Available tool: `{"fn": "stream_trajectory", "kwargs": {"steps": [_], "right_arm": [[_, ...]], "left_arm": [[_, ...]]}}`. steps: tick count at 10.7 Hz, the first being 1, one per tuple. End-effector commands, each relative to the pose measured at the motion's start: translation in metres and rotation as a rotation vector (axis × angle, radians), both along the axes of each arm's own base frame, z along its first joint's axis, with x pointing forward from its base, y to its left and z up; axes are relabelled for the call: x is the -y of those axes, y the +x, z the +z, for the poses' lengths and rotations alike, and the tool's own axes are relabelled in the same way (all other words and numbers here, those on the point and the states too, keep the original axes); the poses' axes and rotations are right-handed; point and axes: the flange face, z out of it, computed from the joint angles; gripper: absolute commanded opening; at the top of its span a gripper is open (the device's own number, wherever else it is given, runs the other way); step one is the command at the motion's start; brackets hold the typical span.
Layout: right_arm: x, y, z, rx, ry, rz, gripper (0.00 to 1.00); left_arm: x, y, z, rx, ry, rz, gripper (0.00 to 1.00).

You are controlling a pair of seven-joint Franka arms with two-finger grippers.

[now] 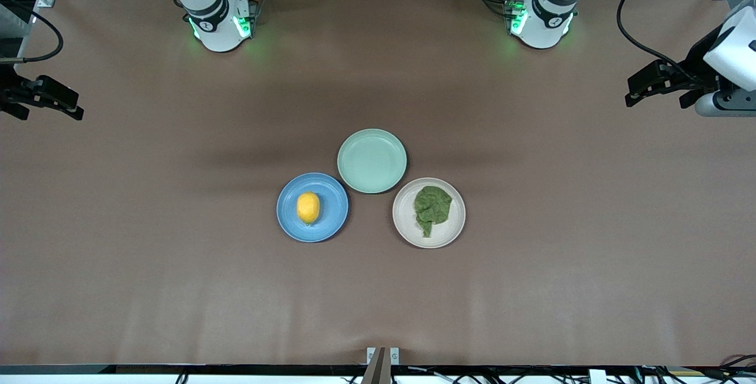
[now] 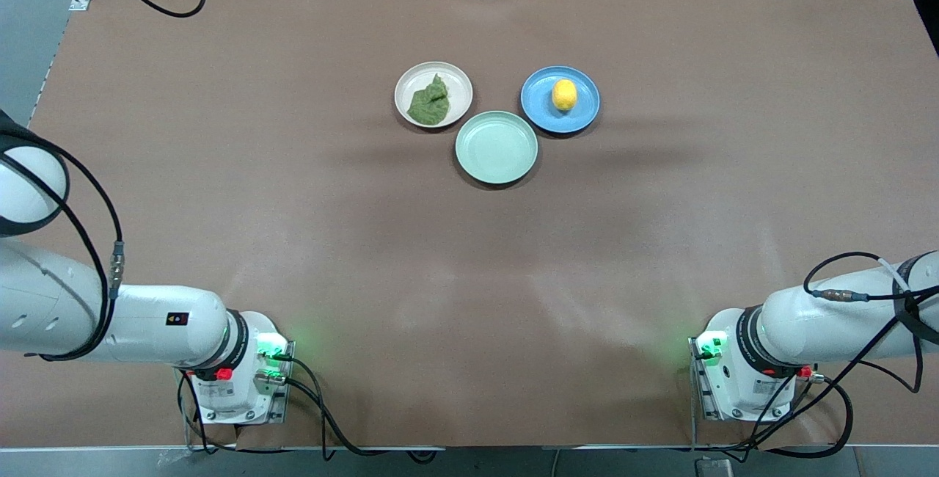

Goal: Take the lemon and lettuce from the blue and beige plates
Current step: 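Move the left gripper toward the lettuce on the beige plate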

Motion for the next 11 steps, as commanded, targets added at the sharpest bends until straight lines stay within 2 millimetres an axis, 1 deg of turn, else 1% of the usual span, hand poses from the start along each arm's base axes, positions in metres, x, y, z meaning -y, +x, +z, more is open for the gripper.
{"fn": "stream_trajectory", "kwargs": {"steps": [1,2,6,10,11], "right_arm": [[0.0006,-0.0030,0.0052,0.010,0.009,0.000,1.00],[0.0006,-0.0030,0.0052,0.010,0.009,0.000,1.00],[0.0014,-0.0030,0.0052,0.010,0.009,-0.001,1.00],[0.0022,-0.0031,0.0052,0.010,0.009,-0.003,1.00],[0.0031,-0.0031,0.0052,0.010,0.009,-0.005,1.00]], "left_arm": [[0.0026,0.0004,0.0025,-0.004,-0.008,-0.014,1.00],[0.0040,0.0003,0.0024,-0.004,-0.004,-0.017,1.00],[-0.0022,0.0010,0.0025,-0.004,-0.009,-0.015,1.00],[-0.0018,0.0029,-0.0009,-0.010,-0.004,-0.006,1.00],[-0.0042,0.0069,-0.0069,-0.021,-0.004,-0.007,1.00]]}}
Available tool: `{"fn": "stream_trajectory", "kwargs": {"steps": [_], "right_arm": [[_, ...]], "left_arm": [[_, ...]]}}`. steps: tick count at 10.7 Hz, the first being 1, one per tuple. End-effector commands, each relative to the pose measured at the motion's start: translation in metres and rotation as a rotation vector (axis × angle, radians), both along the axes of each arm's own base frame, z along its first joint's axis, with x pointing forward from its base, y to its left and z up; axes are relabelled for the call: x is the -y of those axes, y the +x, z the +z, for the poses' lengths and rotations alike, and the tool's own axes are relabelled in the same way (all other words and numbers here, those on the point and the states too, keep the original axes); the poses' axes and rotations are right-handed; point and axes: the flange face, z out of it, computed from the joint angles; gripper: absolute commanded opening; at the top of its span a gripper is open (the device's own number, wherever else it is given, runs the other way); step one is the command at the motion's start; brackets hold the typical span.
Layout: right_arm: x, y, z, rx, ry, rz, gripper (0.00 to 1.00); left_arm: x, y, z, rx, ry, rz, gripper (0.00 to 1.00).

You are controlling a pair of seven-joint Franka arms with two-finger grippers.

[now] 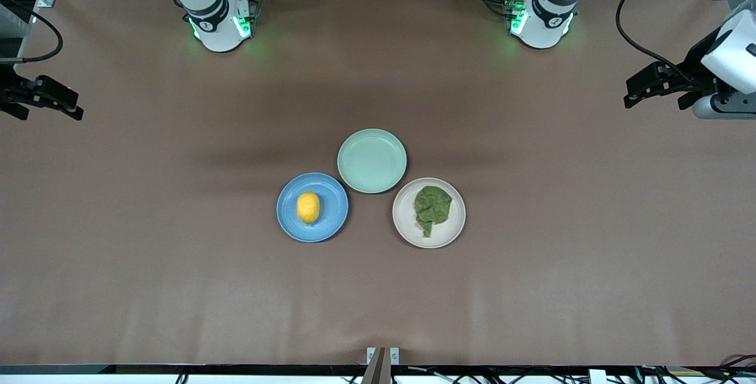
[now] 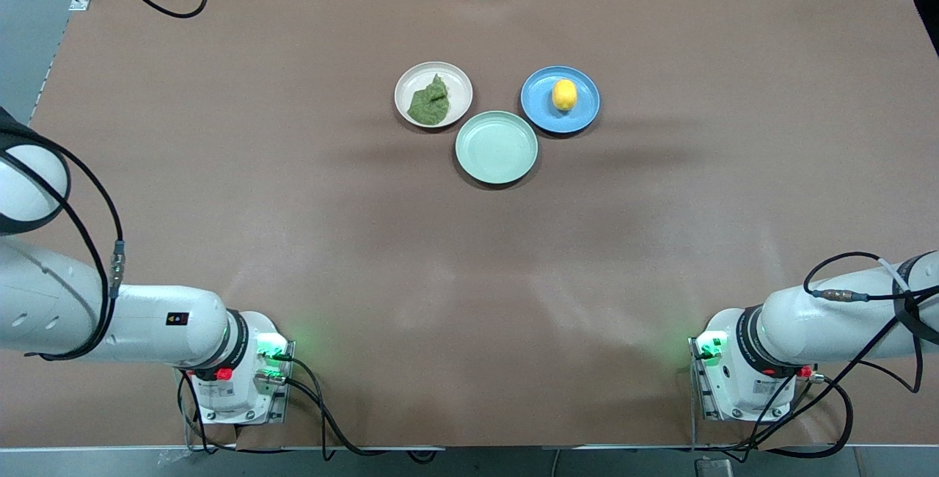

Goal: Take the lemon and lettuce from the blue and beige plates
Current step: 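Move the left gripper toward the lettuce on the beige plate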

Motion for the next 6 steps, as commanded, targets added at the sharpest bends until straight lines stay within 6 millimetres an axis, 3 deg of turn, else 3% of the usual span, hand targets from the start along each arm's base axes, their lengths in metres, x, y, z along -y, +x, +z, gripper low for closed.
{"fn": "stream_trajectory", "kwargs": {"steps": [1,5,6], "right_arm": [[0.002,-0.003,0.005,0.010,0.009,-0.003,1.00],[-0.001,0.002,0.003,0.026,0.007,0.014,1.00],[-0.006,0.003,0.003,0.034,0.007,0.020,1.00]], "left_arm": [[-0.007,0.005,-0.003,-0.014,-0.011,-0.005,1.00],[0.014,0.023,-0.044,-0.087,-0.018,-0.047,1.00],[0.032,0.028,-0.061,-0.115,-0.017,-0.076,1.00]]}}
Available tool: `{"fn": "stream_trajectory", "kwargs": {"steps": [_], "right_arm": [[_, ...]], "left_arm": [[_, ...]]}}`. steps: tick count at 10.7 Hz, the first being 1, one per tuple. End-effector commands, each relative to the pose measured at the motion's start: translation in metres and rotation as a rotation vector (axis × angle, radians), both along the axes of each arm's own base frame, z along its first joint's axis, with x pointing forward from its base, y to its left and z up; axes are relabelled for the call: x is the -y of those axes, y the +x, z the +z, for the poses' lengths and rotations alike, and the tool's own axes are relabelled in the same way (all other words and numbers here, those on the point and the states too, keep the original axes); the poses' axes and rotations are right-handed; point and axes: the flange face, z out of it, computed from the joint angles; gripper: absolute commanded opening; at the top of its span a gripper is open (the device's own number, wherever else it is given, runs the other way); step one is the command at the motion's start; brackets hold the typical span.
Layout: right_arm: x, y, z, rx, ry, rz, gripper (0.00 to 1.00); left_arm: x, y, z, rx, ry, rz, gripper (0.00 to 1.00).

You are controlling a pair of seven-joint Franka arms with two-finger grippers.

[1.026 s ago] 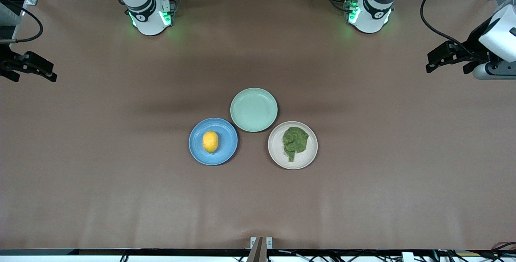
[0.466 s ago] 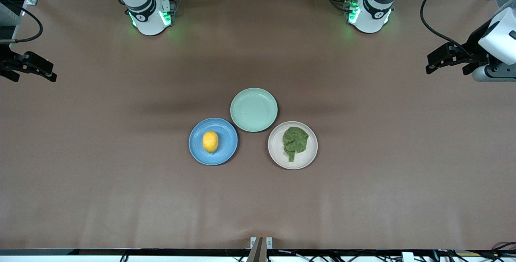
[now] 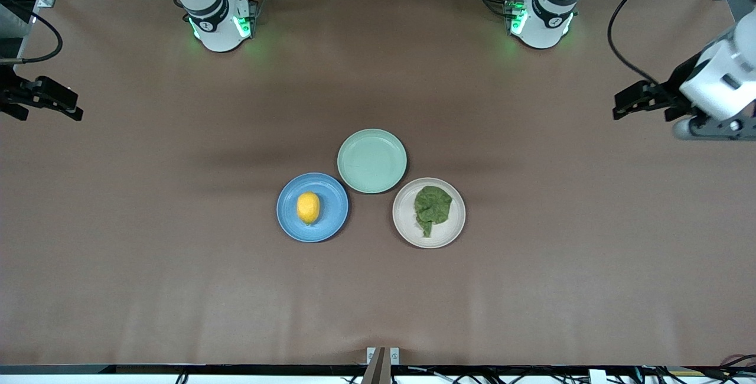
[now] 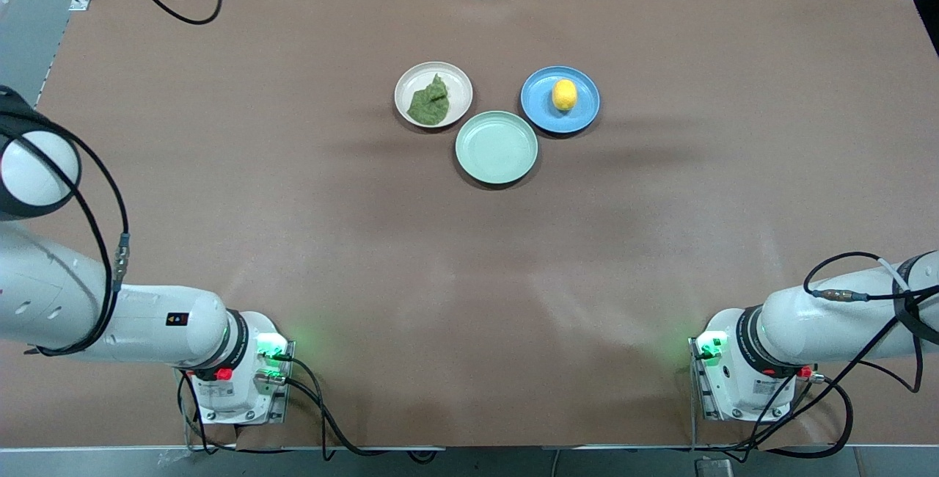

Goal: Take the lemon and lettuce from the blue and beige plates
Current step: 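Move the left gripper toward the lettuce on the beige plate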

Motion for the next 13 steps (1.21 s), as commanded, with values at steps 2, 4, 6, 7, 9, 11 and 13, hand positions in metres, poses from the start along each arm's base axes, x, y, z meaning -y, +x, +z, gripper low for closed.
{"fn": "stream_trajectory", "kwargs": {"steps": [2,4,6,7,9,11,13], "right_arm": [[-0.018,0.002,0.001,0.012,0.008,0.034,1.00],[-0.023,0.004,-0.001,0.014,0.010,0.042,1.00],[-0.020,0.011,-0.013,0.004,0.123,0.022,1.00],[-0.016,0.012,-0.014,0.005,0.128,0.016,1.00],[-0.017,0.027,-0.040,-0.029,0.125,0.013,1.00],[-0.020,0.041,-0.074,-0.087,0.126,0.011,1.00],[-0.018,0.051,-0.104,-0.140,0.124,0.005,1.00]], "left_arm": [[0.049,0.021,-0.051,-0.061,-0.024,-0.072,1.00],[0.091,0.029,-0.085,-0.076,-0.012,-0.046,1.00],[0.136,0.032,-0.118,-0.078,0.008,-0.030,1.00],[0.150,0.036,-0.135,-0.077,0.012,-0.021,1.00],[0.175,0.043,-0.168,-0.058,0.011,0.022,1.00],[0.205,0.049,-0.202,-0.024,0.007,0.084,1.00],[0.215,0.053,-0.223,-0.012,0.005,0.131,1.00]]}}
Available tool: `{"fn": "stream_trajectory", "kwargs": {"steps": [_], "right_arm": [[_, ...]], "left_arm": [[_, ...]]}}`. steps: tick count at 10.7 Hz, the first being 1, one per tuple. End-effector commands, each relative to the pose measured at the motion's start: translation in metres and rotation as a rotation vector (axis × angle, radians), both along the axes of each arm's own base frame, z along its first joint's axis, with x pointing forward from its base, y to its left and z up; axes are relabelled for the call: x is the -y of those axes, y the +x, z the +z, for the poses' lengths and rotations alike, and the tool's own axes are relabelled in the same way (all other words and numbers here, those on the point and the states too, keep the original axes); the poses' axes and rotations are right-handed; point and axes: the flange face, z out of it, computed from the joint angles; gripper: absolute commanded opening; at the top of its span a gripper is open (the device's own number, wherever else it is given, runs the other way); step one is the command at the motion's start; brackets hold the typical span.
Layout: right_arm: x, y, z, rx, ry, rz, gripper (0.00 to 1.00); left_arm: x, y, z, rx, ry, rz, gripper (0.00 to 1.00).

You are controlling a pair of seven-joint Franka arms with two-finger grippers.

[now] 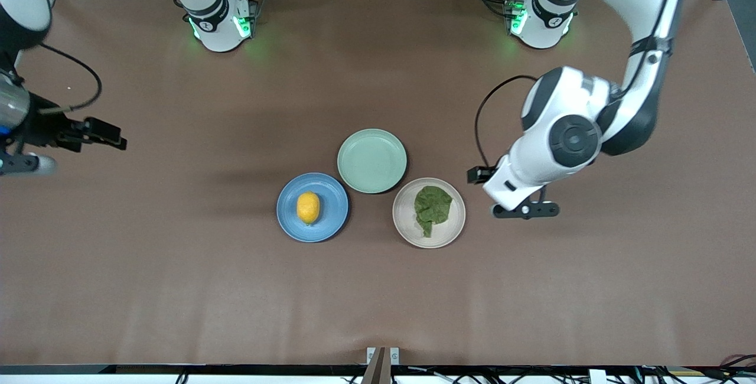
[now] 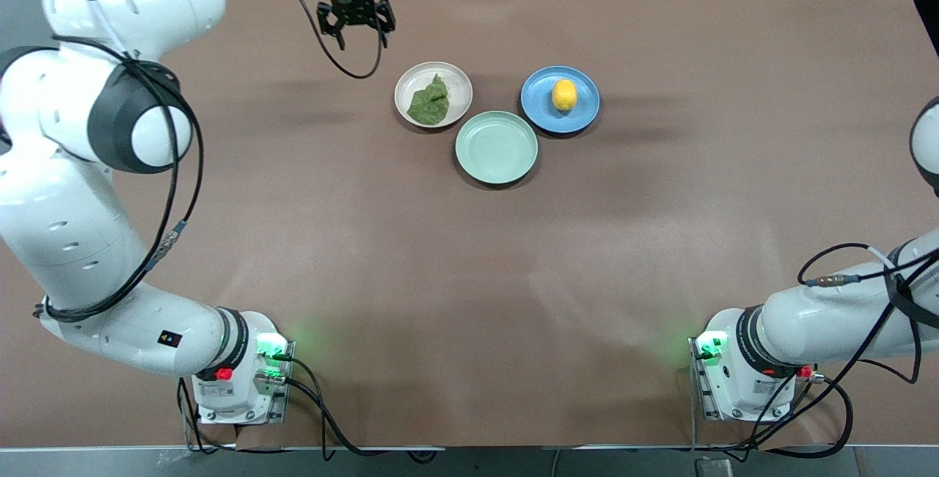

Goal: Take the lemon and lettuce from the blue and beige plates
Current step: 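Lower the left gripper onto the lettuce while the right gripper reaches the lemon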

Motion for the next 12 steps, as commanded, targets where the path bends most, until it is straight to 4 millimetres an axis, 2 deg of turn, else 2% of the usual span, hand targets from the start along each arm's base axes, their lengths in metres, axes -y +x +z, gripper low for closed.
{"fn": "stream_trajectory", "kwargs": {"steps": [1,3,4,8,9,11,12], "right_arm": [[0.004,0.008,-0.016,-0.028,0.016,0.001,1.00],[0.002,0.010,-0.027,-0.055,0.017,-0.002,1.00],[-0.002,0.009,-0.028,-0.060,0.017,0.003,1.00],[-0.018,0.011,-0.041,-0.095,0.043,-0.018,1.00],[-0.029,0.014,-0.048,-0.104,0.062,-0.018,1.00],[-0.041,0.023,-0.065,-0.112,0.087,-0.038,1.00],[-0.059,0.027,-0.074,-0.110,0.082,-0.058,1.00]], "left_arm": [[0.014,0.005,-0.017,0.012,-0.005,0.034,1.00],[0.018,0.005,-0.024,0.023,0.005,0.021,1.00],[0.027,0.005,-0.031,0.044,-0.002,0.009,1.00],[0.067,0.014,-0.078,0.176,-0.072,0.020,1.00],[0.079,0.014,-0.089,0.214,-0.095,0.011,1.00],[0.083,0.017,-0.110,0.255,-0.098,-0.006,1.00],[0.083,0.016,-0.118,0.263,-0.070,-0.035,1.00]]}}
